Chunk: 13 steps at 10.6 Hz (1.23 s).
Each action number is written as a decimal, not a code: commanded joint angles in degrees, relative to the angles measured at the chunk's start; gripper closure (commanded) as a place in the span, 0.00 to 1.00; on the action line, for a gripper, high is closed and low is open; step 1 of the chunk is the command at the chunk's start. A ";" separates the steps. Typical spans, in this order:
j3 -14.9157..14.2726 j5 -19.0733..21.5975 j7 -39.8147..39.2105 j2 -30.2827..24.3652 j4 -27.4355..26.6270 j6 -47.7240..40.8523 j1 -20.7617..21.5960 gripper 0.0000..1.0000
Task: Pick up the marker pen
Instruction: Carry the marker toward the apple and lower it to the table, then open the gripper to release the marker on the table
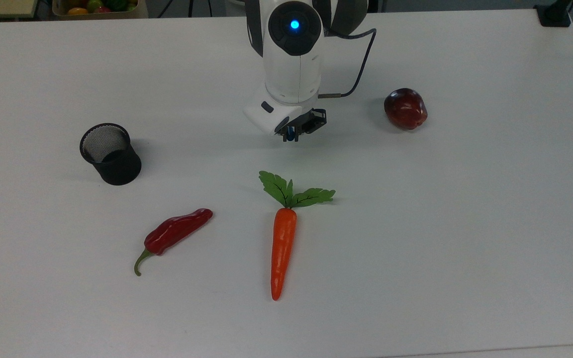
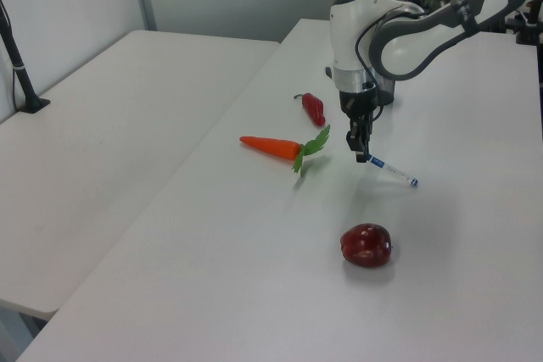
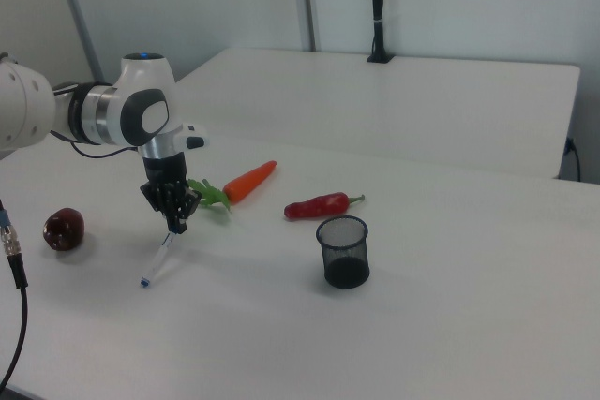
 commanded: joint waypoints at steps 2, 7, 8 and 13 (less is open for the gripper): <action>-0.68 -0.92 0.00 0.09 0.12 0.86 0.57 0.07; -0.86 -3.56 1.57 -4.28 0.91 -3.00 0.74 0.00; -0.95 -4.96 2.10 -6.39 0.91 -4.75 0.57 0.00; -1.03 -5.85 -0.96 -18.35 0.91 -15.39 -4.08 0.00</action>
